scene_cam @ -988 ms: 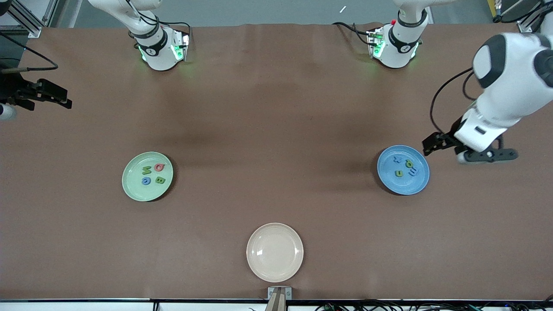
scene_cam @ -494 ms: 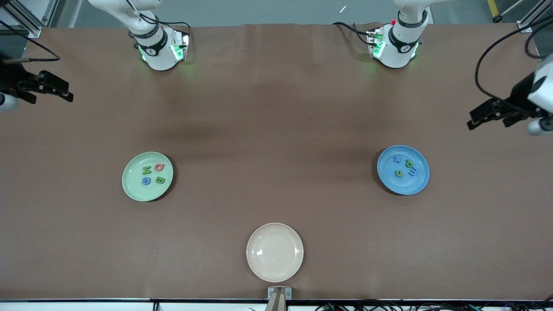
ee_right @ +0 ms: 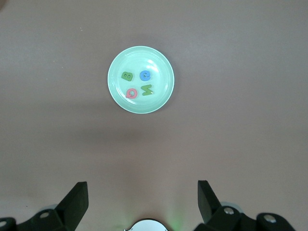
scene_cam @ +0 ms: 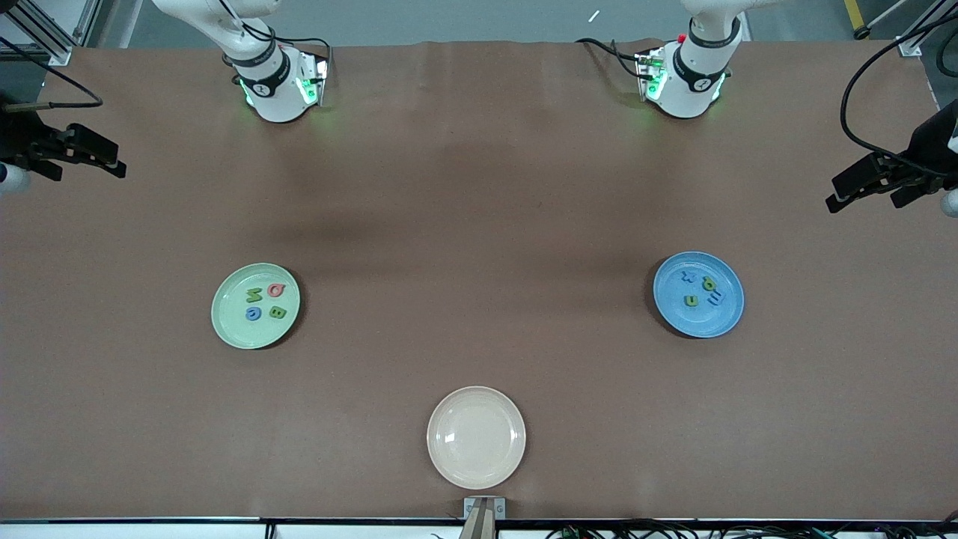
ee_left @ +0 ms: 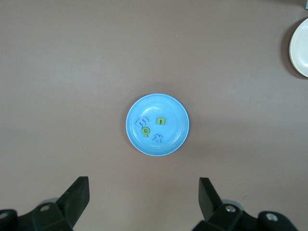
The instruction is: Sort upper and lower case letters into plates
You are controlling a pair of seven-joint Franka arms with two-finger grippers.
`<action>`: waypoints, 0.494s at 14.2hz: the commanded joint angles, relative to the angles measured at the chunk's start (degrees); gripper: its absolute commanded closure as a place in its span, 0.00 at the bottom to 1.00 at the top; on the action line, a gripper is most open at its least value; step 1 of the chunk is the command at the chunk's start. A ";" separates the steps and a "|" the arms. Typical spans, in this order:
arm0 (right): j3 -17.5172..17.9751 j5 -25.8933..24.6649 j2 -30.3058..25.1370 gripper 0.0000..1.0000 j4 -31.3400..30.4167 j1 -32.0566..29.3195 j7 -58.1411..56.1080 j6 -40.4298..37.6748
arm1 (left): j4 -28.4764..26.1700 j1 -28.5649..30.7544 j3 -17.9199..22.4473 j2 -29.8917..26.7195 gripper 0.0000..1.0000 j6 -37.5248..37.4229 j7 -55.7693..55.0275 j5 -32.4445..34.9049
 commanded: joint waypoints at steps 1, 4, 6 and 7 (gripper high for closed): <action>-0.67 0.53 -1.65 0.00 -1.70 0.81 0.64 0.89 | 2.06 0.02 -0.39 0.59 0.00 -1.23 -0.17 -0.14; -0.15 0.53 -1.56 0.00 -1.70 -0.25 0.64 0.90 | 2.32 -0.06 -0.39 0.59 0.00 -1.23 -0.17 -0.32; -0.15 0.53 -1.56 0.00 -1.70 -0.34 0.55 0.90 | 2.32 -0.06 -0.39 0.59 0.00 -1.23 -0.17 -0.32; -0.15 0.53 -1.56 0.00 -1.70 -0.34 0.55 0.90 | 2.32 -0.06 -0.39 0.59 0.00 -1.23 -0.17 -0.32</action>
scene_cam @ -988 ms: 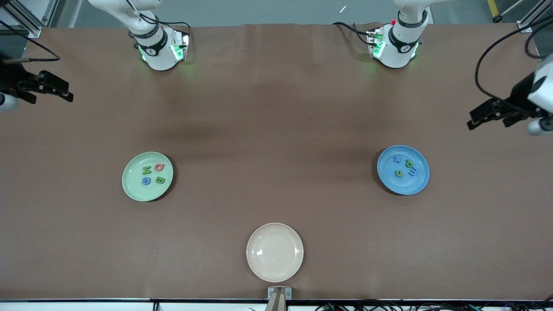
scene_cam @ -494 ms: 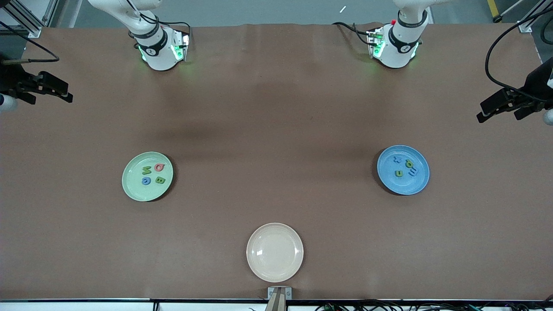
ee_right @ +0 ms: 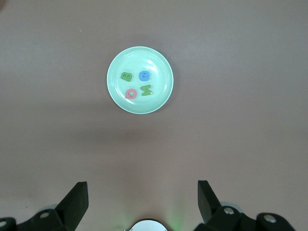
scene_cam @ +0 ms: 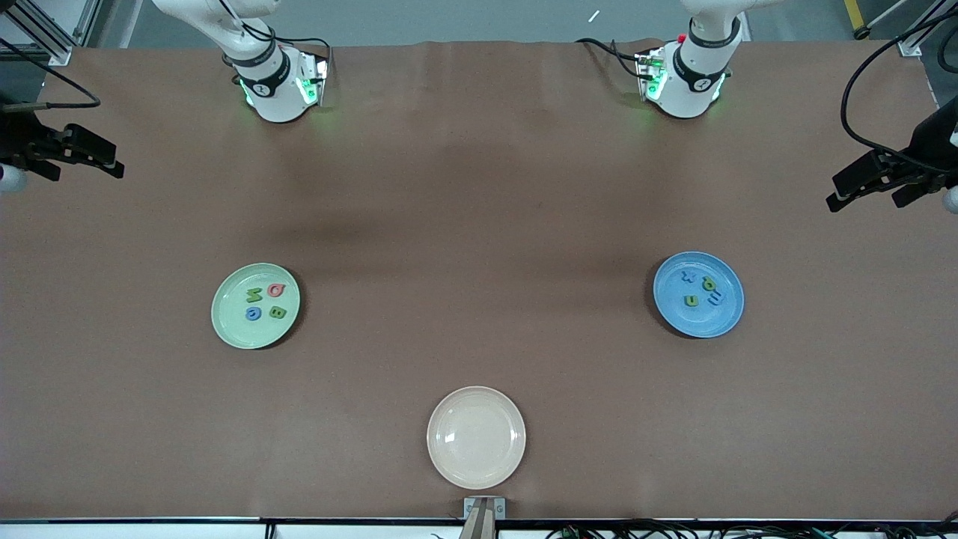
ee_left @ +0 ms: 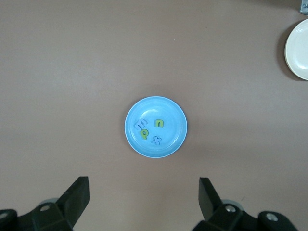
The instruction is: Sort upper and lower case letters into plates
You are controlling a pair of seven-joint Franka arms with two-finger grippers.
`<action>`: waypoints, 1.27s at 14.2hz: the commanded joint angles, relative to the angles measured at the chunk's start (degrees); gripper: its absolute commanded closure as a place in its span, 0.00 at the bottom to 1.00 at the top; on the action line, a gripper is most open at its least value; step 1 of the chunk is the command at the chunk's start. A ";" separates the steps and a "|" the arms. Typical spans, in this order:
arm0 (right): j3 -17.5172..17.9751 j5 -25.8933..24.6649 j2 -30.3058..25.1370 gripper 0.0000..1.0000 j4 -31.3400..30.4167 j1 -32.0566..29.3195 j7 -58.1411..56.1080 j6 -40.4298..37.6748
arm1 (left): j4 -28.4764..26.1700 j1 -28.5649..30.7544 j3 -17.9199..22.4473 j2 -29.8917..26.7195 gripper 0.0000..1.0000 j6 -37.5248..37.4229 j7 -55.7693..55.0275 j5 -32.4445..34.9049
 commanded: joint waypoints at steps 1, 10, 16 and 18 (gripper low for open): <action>0.03 0.52 -1.56 0.00 -1.70 -0.26 0.55 0.83 | 1.59 0.03 -0.08 0.59 0.00 -1.23 -0.08 -0.32; 0.21 0.52 -1.56 0.00 -1.70 -0.35 0.47 0.83 | 1.59 0.03 -0.17 0.59 0.00 -1.23 -0.16 -0.32; 0.21 0.52 -1.56 0.00 -1.62 -0.08 0.47 1.27 | 1.59 -0.14 -0.17 0.68 0.00 -1.23 0.10 -0.32; 0.12 0.52 -1.56 0.00 -1.62 -0.17 0.38 1.97 | 1.67 -1.45 0.53 0.86 0.00 -1.23 0.36 -0.23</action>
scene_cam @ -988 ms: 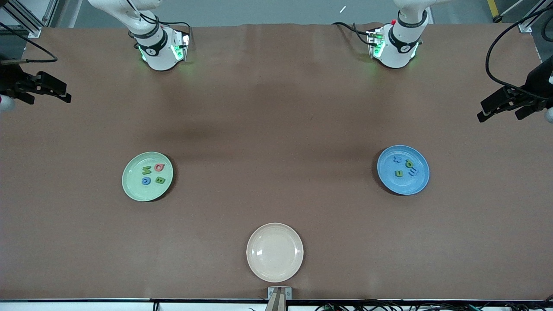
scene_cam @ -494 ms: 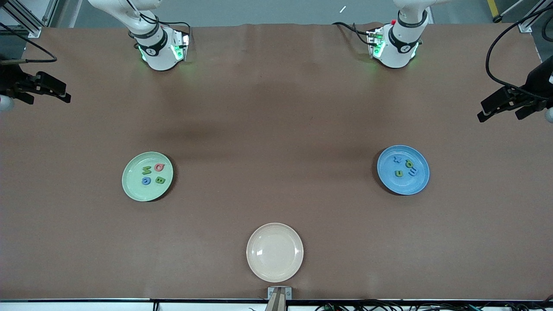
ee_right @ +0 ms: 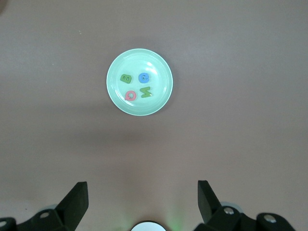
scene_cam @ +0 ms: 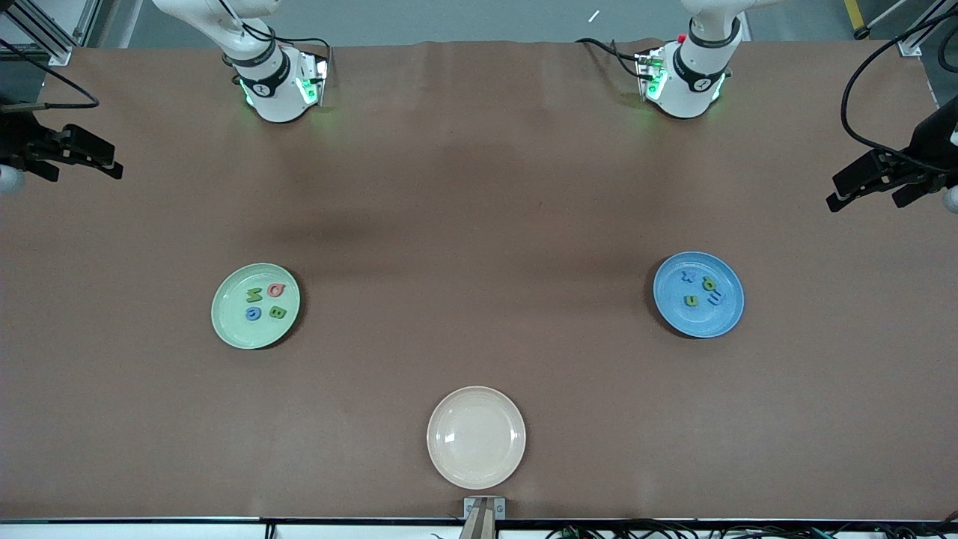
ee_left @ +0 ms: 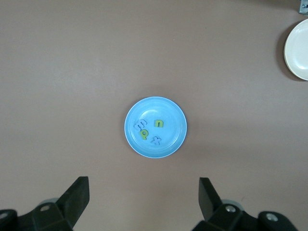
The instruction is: Sort upper and lower case letters into plates
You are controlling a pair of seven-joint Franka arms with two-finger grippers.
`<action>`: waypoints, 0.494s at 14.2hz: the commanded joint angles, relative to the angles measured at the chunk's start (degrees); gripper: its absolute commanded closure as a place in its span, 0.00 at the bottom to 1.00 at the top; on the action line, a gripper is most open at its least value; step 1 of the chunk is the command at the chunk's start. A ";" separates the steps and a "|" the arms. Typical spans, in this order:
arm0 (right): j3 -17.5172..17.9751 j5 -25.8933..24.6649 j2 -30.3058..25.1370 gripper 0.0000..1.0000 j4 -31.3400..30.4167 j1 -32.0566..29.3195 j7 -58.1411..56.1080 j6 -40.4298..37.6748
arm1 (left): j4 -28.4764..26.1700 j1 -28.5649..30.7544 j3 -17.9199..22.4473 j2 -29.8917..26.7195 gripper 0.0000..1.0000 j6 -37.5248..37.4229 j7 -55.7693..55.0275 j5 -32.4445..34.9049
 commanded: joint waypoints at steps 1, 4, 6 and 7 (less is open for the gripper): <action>0.09 0.52 -1.56 0.00 -1.62 -0.08 0.29 1.51 | 1.57 -3.06 1.31 0.98 0.00 -1.23 0.27 -0.14; 0.09 0.44 -1.56 0.00 -1.53 -0.08 0.11 1.95 | 1.57 -11.05 9.19 0.98 0.00 -1.23 -0.26 0.30; 0.09 -0.09 -1.56 0.00 -1.53 -0.08 0.11 1.95 | 1.57 -16.42 15.00 0.98 0.00 -1.23 -0.17 0.21; 0.01 -0.18 -1.56 0.00 -1.53 -0.08 0.11 2.04 | 1.57 -17.05 15.81 0.98 0.00 -1.23 -0.17 0.21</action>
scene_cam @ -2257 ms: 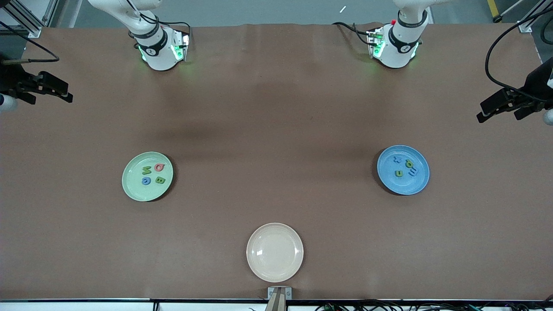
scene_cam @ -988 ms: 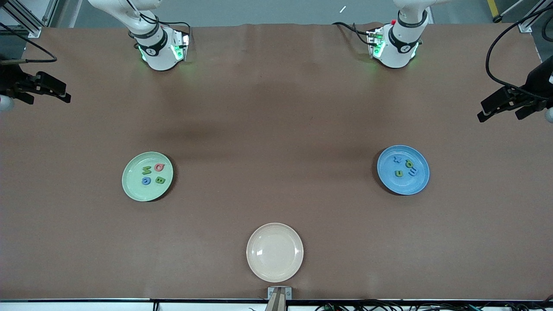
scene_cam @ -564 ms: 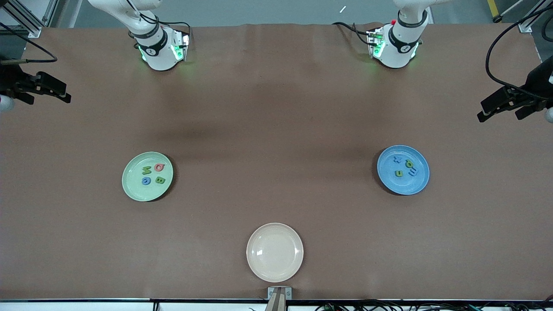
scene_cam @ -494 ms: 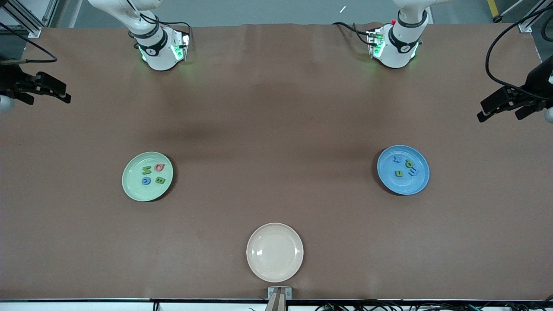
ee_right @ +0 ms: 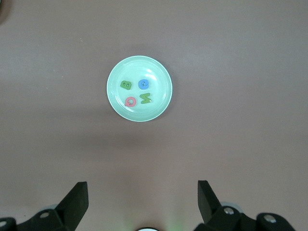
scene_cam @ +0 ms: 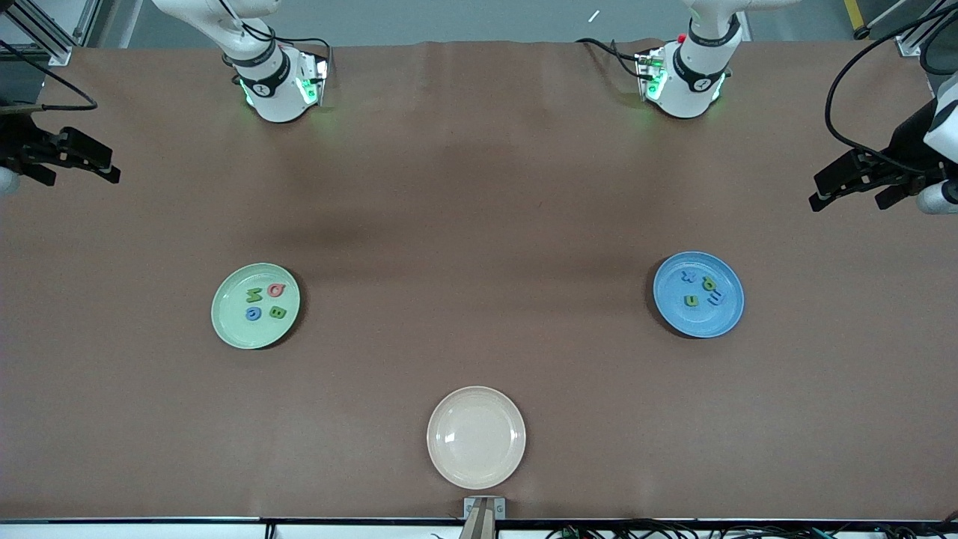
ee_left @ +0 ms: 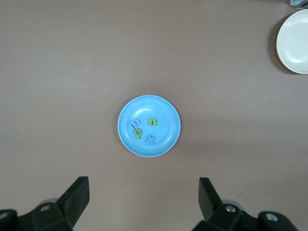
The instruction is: Sort upper and lower case letters into plates
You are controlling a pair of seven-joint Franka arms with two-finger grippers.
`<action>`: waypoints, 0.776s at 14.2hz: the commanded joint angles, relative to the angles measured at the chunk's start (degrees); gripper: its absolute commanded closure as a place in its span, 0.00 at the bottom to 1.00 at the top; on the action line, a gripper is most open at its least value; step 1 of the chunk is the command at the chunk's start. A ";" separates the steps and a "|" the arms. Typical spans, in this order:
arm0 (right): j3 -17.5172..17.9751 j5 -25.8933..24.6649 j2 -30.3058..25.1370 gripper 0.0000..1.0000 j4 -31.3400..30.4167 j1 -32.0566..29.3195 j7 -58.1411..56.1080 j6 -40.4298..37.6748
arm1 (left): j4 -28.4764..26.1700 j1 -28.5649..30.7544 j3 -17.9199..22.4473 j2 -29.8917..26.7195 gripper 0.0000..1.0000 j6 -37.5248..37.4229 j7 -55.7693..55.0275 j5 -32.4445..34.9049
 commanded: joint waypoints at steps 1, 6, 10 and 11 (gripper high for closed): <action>0.02 -0.15 -1.56 0.00 -1.61 -0.08 0.12 1.01 | 1.57 -2.40 2.80 0.70 0.00 -1.23 0.04 0.12; 0.02 -0.41 -1.56 0.00 -1.62 -0.08 -0.23 1.10 | 1.57 -2.05 2.71 0.70 0.00 -1.23 0.04 0.03; 0.02 -0.68 -1.56 0.00 -1.53 -0.08 -0.23 1.37 | 1.57 -1.79 2.71 0.70 0.00 -1.23 0.04 0.03; 0.02 -0.68 -1.56 0.00 -1.53 -0.17 -0.23 1.37 | 1.57 -1.79 2.71 0.70 0.00 -1.23 0.13 -0.06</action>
